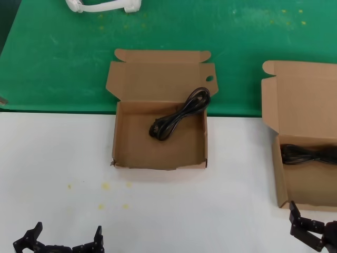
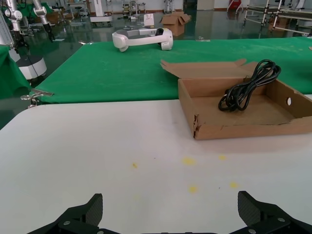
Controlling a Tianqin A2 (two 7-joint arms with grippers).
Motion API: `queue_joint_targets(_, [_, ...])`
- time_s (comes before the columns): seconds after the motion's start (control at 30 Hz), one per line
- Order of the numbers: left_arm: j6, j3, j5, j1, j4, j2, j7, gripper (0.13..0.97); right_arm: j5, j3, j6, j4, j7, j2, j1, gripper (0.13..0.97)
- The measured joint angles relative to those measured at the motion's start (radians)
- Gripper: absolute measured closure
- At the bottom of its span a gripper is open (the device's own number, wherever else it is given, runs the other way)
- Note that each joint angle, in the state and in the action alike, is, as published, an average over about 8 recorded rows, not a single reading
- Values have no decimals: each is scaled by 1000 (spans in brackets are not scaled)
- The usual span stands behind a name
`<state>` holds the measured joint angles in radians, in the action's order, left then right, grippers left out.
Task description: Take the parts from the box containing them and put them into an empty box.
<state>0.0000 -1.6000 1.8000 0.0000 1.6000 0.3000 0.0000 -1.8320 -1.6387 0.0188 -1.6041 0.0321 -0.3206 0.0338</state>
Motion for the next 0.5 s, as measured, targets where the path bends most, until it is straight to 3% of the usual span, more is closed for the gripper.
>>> queue_joint_targets(0.5, [0,0,0,0,0,0,0,132,0,0,0,0,0,0,0,129])
